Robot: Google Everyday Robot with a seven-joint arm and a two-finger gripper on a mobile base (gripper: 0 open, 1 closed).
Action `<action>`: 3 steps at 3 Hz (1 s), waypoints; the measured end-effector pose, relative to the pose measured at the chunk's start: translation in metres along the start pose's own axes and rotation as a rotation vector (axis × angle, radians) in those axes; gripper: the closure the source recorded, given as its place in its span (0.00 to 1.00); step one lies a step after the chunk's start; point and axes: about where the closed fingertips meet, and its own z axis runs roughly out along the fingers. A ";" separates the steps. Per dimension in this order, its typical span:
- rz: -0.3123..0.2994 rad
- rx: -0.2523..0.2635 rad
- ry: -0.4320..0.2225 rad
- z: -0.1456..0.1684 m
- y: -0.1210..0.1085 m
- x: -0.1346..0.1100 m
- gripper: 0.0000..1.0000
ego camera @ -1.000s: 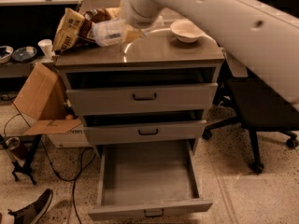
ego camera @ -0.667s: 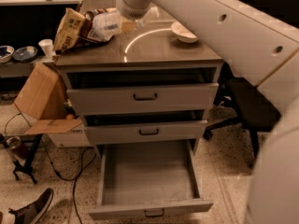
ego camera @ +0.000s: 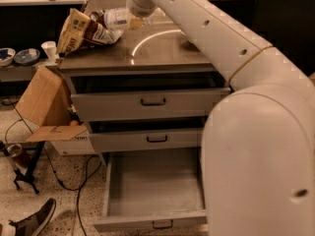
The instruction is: Pick blue plastic bottle from bottom drawer and place on counter
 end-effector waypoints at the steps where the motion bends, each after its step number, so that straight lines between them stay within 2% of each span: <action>1: 0.065 0.002 0.048 0.031 -0.006 0.036 1.00; 2: 0.174 -0.005 0.139 0.052 0.000 0.093 1.00; 3: 0.235 -0.011 0.180 0.059 0.006 0.119 1.00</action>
Offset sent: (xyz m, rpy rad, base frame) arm 0.0859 -0.1036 -0.0625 0.0467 0.0817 -0.3069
